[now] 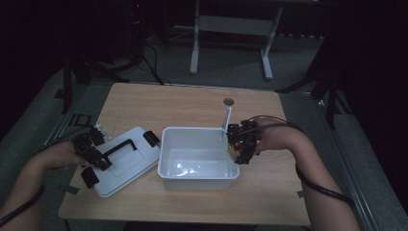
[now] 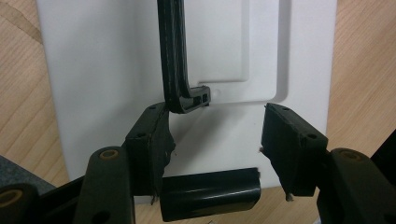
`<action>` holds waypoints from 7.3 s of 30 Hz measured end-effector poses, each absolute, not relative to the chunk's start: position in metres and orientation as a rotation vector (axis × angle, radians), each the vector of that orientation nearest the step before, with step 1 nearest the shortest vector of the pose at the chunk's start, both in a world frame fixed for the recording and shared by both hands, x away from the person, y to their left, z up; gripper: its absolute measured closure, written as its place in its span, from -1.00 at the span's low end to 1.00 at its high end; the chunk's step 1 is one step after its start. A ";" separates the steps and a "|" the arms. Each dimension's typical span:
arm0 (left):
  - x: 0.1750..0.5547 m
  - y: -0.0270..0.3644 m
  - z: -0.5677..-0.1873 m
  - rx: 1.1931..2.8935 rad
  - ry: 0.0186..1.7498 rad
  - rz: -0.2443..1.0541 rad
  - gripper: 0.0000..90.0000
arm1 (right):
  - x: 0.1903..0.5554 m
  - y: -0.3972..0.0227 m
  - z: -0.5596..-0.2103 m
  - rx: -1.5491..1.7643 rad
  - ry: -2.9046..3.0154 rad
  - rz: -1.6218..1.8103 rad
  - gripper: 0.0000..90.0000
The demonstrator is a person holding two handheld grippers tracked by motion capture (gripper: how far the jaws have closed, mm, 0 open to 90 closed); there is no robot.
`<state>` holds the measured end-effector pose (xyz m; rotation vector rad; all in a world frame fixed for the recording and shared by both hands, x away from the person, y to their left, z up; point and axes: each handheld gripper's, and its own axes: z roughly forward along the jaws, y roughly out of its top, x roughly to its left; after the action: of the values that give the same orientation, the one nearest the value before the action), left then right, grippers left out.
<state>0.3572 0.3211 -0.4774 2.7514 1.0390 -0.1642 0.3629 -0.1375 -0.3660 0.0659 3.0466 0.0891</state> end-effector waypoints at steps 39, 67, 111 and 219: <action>0.359 0.319 -0.482 2.760 1.021 -0.174 -0.08 | 0.389 -0.081 -0.457 -0.010 3.092 -0.032 -0.55; 0.358 0.319 -0.483 2.759 1.017 -0.170 -0.07 | 0.394 -0.072 -0.494 0.024 3.092 -0.193 -0.56; 0.359 0.316 -0.481 2.773 1.026 -0.174 -0.08 | 0.382 -0.096 -0.411 0.058 3.072 0.111 -0.72; 0.357 0.315 -0.407 2.841 0.997 -0.038 0.86 | 0.356 -0.265 -0.483 0.432 3.014 0.279 -0.68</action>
<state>0.3566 0.3151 -0.4074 2.8412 0.9970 -0.0385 0.3563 -0.2647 -0.4830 0.4323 3.0136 0.2789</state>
